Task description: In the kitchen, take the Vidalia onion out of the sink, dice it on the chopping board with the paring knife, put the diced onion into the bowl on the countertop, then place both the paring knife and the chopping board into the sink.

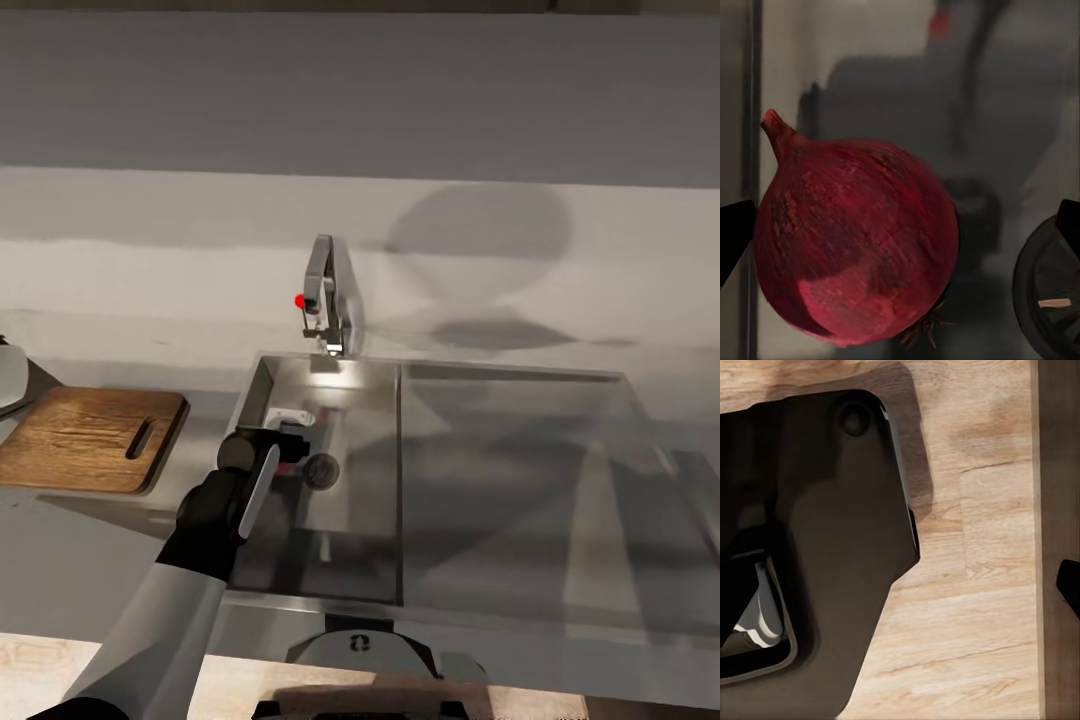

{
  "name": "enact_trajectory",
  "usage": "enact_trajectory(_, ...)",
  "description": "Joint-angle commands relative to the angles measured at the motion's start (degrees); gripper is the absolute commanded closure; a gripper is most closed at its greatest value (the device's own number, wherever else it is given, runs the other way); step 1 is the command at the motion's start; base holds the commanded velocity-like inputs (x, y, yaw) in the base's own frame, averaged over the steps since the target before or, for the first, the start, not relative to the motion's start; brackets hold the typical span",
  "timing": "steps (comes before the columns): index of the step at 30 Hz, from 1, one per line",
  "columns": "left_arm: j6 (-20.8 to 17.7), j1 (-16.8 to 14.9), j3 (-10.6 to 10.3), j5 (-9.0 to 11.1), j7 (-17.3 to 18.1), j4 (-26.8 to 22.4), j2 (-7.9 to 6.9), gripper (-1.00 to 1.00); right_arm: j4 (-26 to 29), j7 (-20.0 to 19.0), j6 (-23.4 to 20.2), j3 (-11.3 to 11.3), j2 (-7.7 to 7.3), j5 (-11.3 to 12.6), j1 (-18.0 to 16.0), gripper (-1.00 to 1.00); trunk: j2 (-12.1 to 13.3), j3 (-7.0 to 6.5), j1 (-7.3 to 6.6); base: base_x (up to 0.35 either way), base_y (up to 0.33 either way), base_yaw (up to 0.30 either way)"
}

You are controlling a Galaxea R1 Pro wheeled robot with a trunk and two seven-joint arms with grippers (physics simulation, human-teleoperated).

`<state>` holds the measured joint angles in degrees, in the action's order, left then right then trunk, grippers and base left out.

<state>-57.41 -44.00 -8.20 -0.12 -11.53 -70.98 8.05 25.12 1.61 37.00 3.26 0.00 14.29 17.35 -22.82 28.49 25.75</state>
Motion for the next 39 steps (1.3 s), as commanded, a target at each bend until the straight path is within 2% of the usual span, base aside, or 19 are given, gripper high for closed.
enact_trajectory(1,-0.25,-0.04,-0.06,0.03,-0.16,-0.04,0.01,-1.00,0.11,0.17,0.10,0.35,-0.05,0.46,0.04,-1.00,-0.10,0.17,0.03,0.000,0.000,0.000)
enact_trajectory(35,-0.31,-0.04,-0.04,0.21,-0.16,-0.11,-0.01,-1.00,0.11,0.21,0.09,0.40,0.00,0.45,0.04,-1.00,-0.10,0.53,0.03,0.000,0.000,0.000)
enact_trajectory(36,-0.32,-0.04,-0.05,0.24,-0.16,-0.25,-0.03,1.00,0.11,0.19,0.09,0.39,0.00,0.44,0.05,-1.00,-0.10,0.53,0.03,0.000,0.000,0.000)
enact_trajectory(39,-0.33,-0.04,-0.05,0.35,-0.16,-0.19,0.01,1.00,0.11,0.20,0.09,0.38,0.00,0.43,0.05,-1.00,-0.10,0.53,0.03,0.014,0.000,0.000)
